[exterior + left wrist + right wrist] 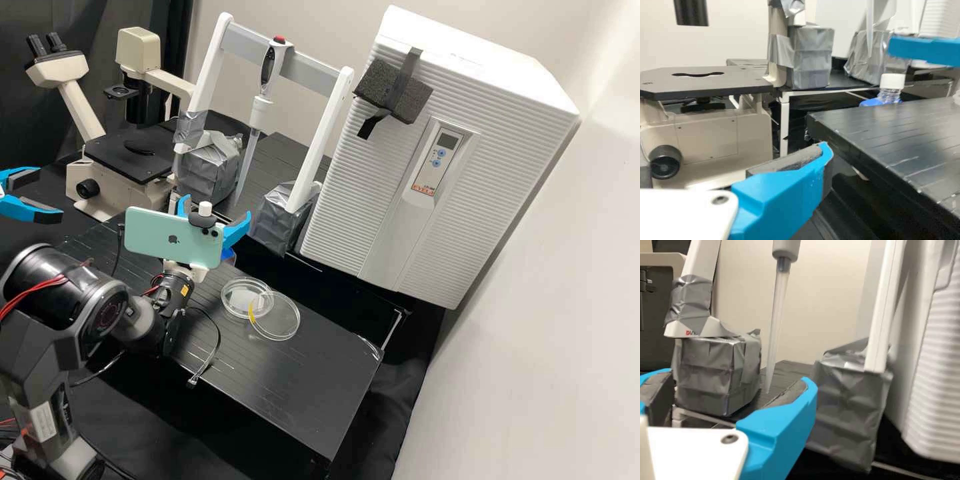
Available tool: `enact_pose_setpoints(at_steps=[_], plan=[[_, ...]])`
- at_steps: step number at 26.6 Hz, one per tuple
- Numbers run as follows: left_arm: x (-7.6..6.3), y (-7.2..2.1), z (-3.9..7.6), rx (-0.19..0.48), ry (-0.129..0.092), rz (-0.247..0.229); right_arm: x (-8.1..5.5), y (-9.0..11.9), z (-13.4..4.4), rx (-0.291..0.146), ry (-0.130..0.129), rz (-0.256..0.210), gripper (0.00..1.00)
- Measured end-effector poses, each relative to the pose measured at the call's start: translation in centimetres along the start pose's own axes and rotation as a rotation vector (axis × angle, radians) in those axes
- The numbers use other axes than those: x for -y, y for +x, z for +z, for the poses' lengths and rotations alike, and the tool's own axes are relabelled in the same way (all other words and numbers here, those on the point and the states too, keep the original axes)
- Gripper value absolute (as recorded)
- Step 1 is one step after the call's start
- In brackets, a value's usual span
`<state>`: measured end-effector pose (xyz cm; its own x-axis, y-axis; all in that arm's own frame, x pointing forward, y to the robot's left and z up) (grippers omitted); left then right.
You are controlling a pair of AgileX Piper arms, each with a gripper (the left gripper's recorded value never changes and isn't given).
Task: Close the bottle
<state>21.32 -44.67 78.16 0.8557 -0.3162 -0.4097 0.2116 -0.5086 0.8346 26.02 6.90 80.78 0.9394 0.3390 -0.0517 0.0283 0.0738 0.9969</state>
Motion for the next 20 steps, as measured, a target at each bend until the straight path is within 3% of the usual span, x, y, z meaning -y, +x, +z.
enact_pose_setpoints(at_steps=[3, 5, 12, 17, 19, 20], plan=[[0.1, -0.03, 0.4, -0.006, 0.055, 0.011, 0.0, -0.5, -0.5, 0.018, -0.039, 0.032, 1.00], [0.2, -0.12, 0.9, 0.004, 0.090, 0.012, 0.0, -0.7, -0.5, 0.023, -0.049, 0.032, 1.00], [0.3, -0.25, 1.8, 0.031, 0.158, 0.013, 0.2, -0.9, -0.3, 0.023, -0.057, 0.017, 1.00], [0.4, -0.27, 1.9, 0.028, 0.159, 0.015, 0.2, -0.9, -0.3, 0.023, -0.057, 0.017, 1.00], [0.3, -0.27, 1.8, 0.025, 0.150, 0.016, 0.2, -0.9, -0.3, 0.023, -0.057, 0.017, 1.00], [0.3, -0.27, 1.7, 0.015, 0.135, 0.022, 0.2, -0.9, -0.3, 0.023, -0.057, 0.017, 1.00]])
